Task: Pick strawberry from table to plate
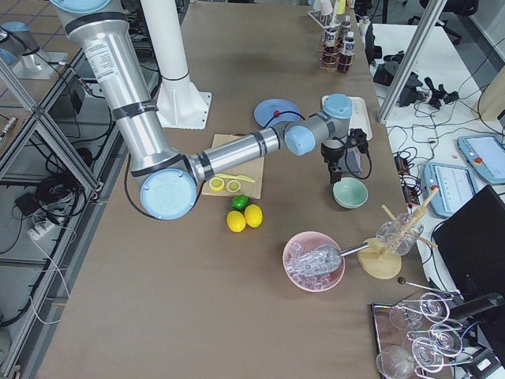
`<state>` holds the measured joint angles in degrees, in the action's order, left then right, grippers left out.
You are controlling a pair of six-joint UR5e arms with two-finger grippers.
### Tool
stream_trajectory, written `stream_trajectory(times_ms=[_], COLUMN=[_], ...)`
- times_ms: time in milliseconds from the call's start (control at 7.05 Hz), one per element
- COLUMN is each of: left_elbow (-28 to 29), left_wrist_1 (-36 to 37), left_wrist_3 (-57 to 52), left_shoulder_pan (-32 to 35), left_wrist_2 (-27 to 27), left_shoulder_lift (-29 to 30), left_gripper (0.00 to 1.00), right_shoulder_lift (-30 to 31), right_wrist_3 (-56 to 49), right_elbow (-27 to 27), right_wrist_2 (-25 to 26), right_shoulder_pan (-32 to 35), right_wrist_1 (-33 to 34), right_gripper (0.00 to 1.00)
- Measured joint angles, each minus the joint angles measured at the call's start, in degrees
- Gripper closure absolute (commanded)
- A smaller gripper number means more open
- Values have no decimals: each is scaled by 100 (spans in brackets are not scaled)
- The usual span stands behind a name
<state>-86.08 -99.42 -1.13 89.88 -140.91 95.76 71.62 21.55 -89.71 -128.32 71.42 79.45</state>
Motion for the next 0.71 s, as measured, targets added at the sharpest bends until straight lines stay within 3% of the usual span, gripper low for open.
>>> stream_trajectory(times_ms=[284, 709], left_elbow=[41, -16], left_wrist_1=[2, 610], left_wrist_3=[5, 2], left_shoulder_pan=[82, 49], left_wrist_2=[393, 788], left_shoulder_lift=[-147, -107], left_gripper=[2, 2], right_shoulder_lift=[904, 1927], right_wrist_3=[-1531, -2233], right_elbow=[-24, 25], right_wrist_2=[-163, -256], right_shoulder_pan=[836, 1693], right_wrist_1=[-2, -64], right_gripper=[0, 0])
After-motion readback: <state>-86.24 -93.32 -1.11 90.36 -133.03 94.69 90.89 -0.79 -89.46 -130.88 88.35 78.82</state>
